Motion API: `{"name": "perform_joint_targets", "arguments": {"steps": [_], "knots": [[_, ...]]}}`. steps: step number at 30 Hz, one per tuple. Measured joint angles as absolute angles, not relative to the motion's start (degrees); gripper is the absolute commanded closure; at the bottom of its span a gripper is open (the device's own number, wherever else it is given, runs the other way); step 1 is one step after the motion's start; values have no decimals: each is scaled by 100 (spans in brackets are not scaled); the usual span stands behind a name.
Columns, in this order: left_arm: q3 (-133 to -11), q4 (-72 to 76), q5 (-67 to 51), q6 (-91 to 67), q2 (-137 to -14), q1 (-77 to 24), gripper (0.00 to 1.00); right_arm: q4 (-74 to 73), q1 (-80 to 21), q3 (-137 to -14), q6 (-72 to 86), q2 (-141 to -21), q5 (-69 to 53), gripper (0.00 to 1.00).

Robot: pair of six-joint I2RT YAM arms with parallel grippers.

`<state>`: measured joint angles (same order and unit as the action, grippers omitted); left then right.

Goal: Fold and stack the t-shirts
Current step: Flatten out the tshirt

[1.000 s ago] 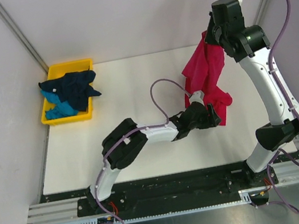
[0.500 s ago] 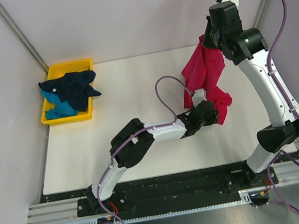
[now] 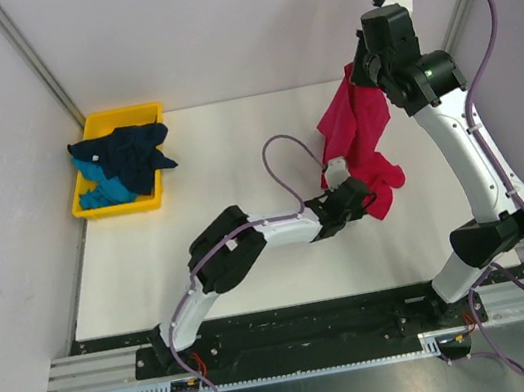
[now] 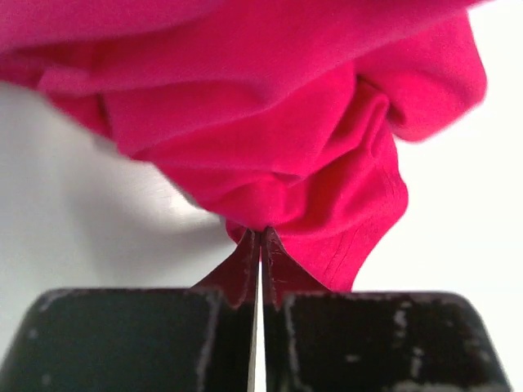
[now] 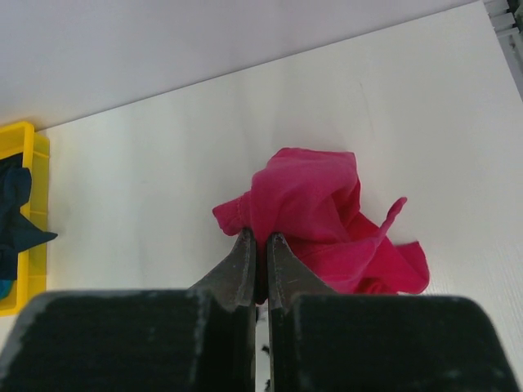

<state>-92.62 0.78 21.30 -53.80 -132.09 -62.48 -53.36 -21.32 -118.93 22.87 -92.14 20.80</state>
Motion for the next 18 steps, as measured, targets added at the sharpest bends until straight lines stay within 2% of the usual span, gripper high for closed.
{"name": "perform_joint_targets", "arguments": {"steps": [7,12,18], "knots": [[-7229,-123,2346,-5749,-11668,-5706,100,-5264,-2080,-11893,2287,-9214,2182,100],[-5714,-436,2545,-5693,-9887,-4654,100,-5103,-1870,-11893,2338,-9214,2145,100],[-5443,-644,2895,-5004,-8331,-3588,100,-4770,-1306,-11793,2580,-9214,1796,100]]}}
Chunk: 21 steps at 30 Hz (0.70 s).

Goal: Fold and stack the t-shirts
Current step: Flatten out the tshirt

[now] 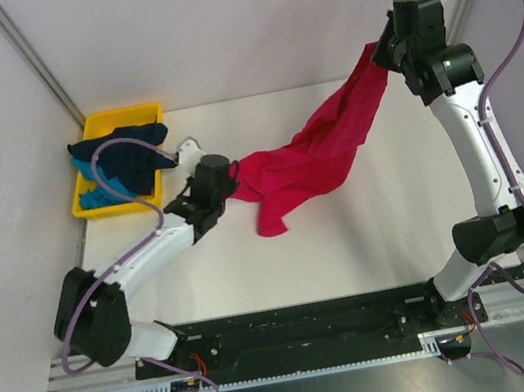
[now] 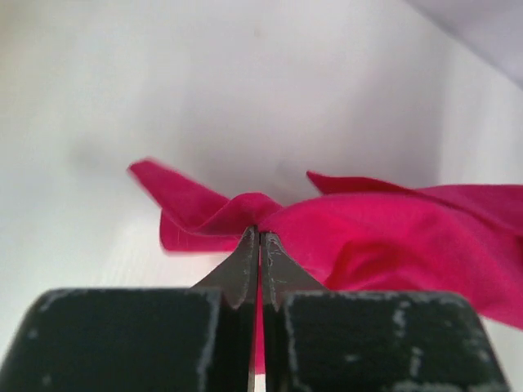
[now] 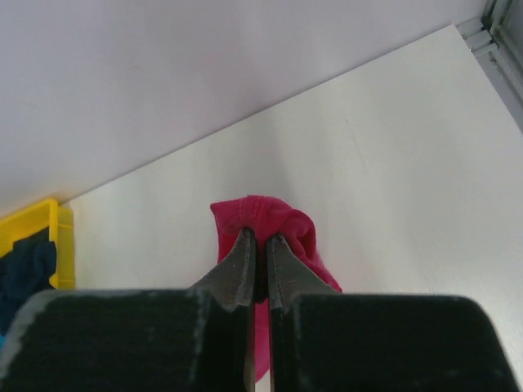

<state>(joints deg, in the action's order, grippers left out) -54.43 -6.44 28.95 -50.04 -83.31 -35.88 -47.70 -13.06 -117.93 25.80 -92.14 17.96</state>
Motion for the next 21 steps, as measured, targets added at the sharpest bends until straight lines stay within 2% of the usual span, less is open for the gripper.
{"name": "perform_joint_targets", "arguments": {"steps": [3,8,15,18,21], "knots": [[-5684,-718,2985,-4493,-8005,-3339,100,-4442,-991,-11609,2742,-9214,1481,100],[-6838,-827,2904,-3717,-8298,-2834,100,-3715,-392,-11448,3142,-9277,825,100],[-8423,-827,2663,-2989,-8593,-2259,100,-3273,513,-12092,3782,-9623,-110,100],[-8458,-829,2556,-2932,-8298,-2196,100,-3194,827,-11985,4021,-9500,-449,100],[-8108,-832,2432,-2943,-7754,-2204,100,-3085,1017,-10945,4206,-8849,-735,100]]}}
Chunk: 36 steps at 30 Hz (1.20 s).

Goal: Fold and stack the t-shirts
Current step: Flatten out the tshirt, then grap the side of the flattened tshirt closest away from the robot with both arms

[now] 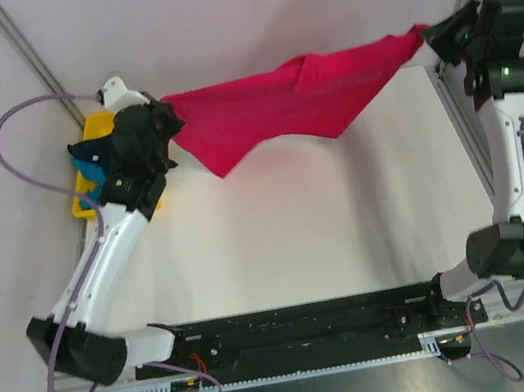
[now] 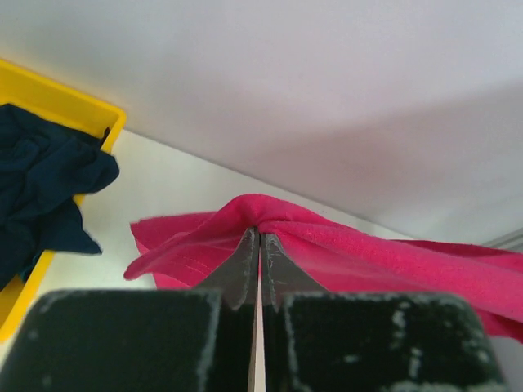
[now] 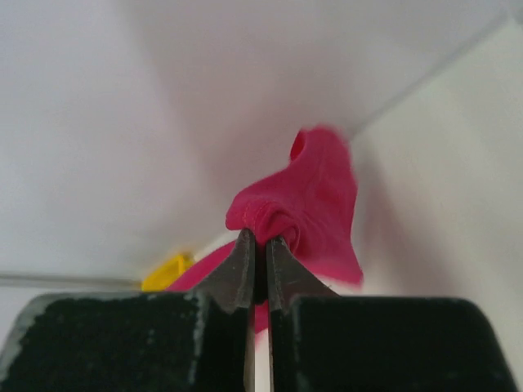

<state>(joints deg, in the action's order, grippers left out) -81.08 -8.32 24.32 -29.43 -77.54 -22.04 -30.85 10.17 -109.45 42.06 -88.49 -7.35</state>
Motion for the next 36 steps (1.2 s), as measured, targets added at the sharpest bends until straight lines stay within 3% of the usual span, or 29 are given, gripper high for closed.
{"name": "perform_joint_targets", "arguments": {"steps": [3,5,6,8,10,11,13,15,18,24,29,36], "knots": [[-7373,-871,2329,-3002,-7041,-2189,100,-3089,1059,-9507,4307,-7946,-917,100],[-6587,-941,2185,-3148,-6464,-2171,99,-3107,1057,-8368,4364,-7282,-1002,86],[-6198,-952,2112,-3245,-6228,-2165,95,-3052,1057,-7627,4381,-6895,-1050,73],[-5164,-974,1883,-3520,-5717,-2147,71,-3098,1059,-6528,4410,-6436,-1138,49],[-4032,-1085,1599,-3828,-5341,-2137,42,-3118,1061,-5636,4355,-6292,-1253,34],[-3610,-1164,1476,-3918,-5256,-2130,34,-3175,1059,-5347,4346,-6313,-1291,31],[-2611,-1448,1129,-4274,-5074,-2123,27,-3385,1020,-4810,4204,-6423,-1347,26],[-2130,-1817,930,-4451,-4838,-2123,26,-3627,928,-4569,4091,-6379,-1288,24],[-1927,-2314,790,-4676,-4187,-2123,31,-3815,661,-4379,4016,-5944,-1144,24],[-2043,-2683,941,-4963,-3760,-2095,36,-4163,119,-3697,4154,-4543,-906,33],[-2617,-2980,1334,-4991,-4681,-1964,41,-4475,-609,-3301,4567,-4222,-513,38],[-3811,-2696,1695,-4737,-6320,-1584,45,-4556,-794,-3175,4845,-4222,-115,38]]}}
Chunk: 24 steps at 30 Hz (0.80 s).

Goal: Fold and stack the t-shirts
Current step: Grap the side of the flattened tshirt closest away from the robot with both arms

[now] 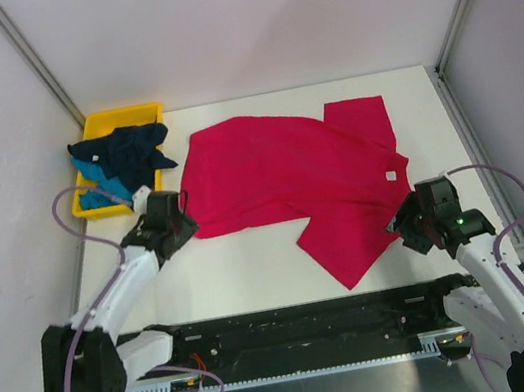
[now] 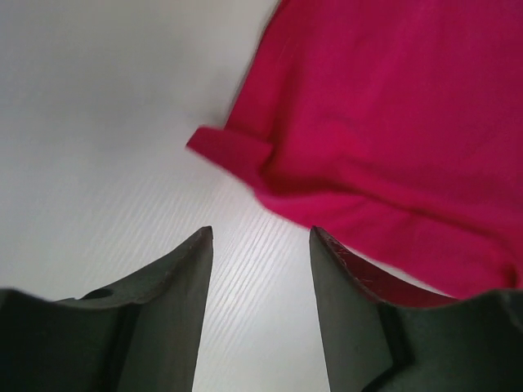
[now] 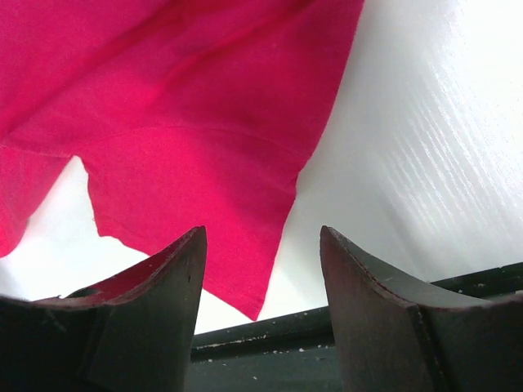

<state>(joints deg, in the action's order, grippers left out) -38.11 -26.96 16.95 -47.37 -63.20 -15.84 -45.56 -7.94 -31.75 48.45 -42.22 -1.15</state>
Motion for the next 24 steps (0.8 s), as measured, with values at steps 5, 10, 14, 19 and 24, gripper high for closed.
{"name": "perform_joint_targets", "arguments": {"steps": [5,10,14,19,24], "knots": [[-4451,-2440,1822,-4606,-7402,-1448,51,-4547,-810,-3085,4866,-4313,-36,38],[-4521,-2464,1898,-4652,-7791,-1365,53,-4552,-816,-3076,4838,-4335,12,38],[-4519,-2480,1931,-4799,-7782,-1299,53,-4552,-816,-3076,4781,-4351,73,38],[-4392,-2499,1872,-5059,-7647,-1020,53,-4552,-816,-3076,4766,-4351,91,38],[-4285,-2539,1756,-5256,-7509,-801,52,-4521,-816,-3068,4753,-4362,91,38]]}}
